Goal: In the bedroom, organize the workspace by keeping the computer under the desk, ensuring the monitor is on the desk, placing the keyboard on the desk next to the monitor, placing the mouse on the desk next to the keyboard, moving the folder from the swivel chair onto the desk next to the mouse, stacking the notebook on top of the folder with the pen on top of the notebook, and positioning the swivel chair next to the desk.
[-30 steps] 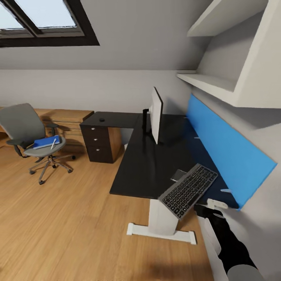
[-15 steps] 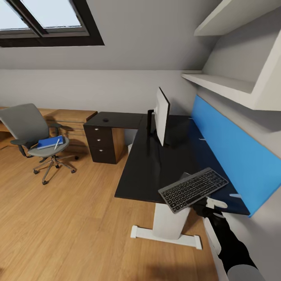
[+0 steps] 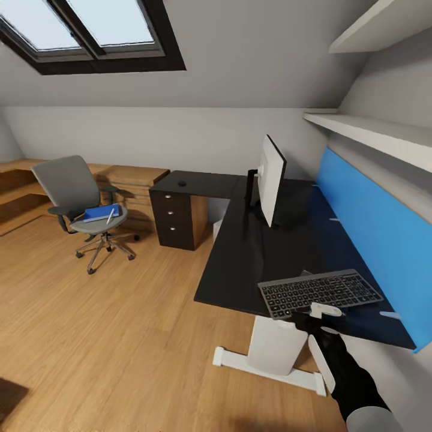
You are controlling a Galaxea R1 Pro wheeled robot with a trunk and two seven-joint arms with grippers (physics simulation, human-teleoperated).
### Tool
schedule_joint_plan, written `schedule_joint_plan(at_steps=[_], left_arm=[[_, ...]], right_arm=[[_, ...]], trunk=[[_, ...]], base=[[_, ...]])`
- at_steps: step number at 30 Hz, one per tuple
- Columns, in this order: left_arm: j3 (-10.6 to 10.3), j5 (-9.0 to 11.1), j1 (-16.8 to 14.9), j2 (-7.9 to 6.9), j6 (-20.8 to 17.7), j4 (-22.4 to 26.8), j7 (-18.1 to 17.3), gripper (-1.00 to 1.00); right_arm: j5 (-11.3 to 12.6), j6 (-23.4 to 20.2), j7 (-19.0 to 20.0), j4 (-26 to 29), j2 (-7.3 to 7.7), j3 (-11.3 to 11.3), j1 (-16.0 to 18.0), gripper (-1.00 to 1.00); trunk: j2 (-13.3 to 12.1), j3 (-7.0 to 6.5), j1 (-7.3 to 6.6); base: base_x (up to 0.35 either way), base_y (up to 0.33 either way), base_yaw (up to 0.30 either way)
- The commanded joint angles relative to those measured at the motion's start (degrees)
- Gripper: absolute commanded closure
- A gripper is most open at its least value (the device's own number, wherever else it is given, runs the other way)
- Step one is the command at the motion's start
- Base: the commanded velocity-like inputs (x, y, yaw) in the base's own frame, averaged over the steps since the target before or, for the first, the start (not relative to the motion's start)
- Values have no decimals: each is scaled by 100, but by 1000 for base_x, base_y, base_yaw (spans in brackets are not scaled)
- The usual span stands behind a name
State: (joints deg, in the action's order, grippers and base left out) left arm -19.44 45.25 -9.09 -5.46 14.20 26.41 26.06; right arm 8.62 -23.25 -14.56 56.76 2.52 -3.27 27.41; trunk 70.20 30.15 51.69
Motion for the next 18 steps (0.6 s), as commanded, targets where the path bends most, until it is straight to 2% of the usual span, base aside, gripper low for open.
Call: schedule_joint_plan(at_steps=[1,5,10,15,18], left_arm=[[-50,57,-5,-3,31,2,31,-100],[-51,54,-5,-3,30,3,31,-100],[-52,54,-5,-1,30,4,26,-100],[-56,54,-5,1,31,4,22,-100],[-59,55,-5,1,30,3,22,-100]], right_arm=[[61,-11,-42,11,3,9,1,-100],[63,3,-46,11,3,11,1,-100],[62,5,-39,11,3,11,1,-100],[61,5,-38,11,3,11,1,-100],[63,5,-38,11,3,11,1,-100]], trunk=[[3,6,0],[3,6,0],[3,6,0],[3,6,0],[3,6,0]], base=[[0,0,247],[0,0,221],[15,0,49],[242,0,3],[89,0,1]])
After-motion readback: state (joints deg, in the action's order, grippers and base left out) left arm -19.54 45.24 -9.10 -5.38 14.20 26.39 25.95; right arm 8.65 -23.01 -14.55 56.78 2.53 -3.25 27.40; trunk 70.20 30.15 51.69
